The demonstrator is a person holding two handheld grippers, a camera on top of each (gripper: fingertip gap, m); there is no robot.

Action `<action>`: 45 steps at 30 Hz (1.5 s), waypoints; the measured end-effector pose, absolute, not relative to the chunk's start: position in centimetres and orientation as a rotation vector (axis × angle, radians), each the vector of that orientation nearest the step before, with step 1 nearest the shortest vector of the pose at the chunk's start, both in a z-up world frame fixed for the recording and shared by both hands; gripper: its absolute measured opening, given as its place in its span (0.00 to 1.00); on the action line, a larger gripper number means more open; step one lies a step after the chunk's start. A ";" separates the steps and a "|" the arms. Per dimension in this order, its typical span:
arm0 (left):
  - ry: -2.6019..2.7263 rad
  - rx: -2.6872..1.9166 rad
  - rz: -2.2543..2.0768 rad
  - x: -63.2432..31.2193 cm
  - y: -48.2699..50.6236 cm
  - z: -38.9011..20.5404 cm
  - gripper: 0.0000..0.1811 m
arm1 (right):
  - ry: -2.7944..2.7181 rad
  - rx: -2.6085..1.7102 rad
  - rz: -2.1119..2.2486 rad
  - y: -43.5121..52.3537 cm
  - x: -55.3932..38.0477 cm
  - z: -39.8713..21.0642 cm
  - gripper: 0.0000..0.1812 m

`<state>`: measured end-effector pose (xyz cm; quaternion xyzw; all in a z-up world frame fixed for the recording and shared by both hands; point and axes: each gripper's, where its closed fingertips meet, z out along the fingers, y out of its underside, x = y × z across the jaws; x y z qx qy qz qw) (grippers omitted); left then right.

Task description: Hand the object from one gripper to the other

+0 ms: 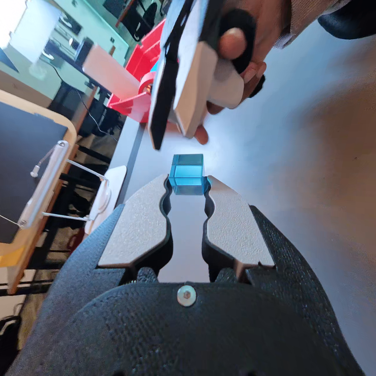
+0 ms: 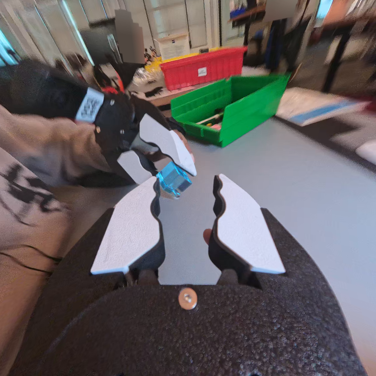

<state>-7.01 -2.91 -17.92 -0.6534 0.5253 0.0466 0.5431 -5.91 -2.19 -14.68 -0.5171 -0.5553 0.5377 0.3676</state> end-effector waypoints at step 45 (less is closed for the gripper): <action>1.009 -1.318 -0.677 -5.9 -6.5 -11.2 0.26 | -1.318 -1.209 2.059 -6.5 -4.3 -11.4 0.16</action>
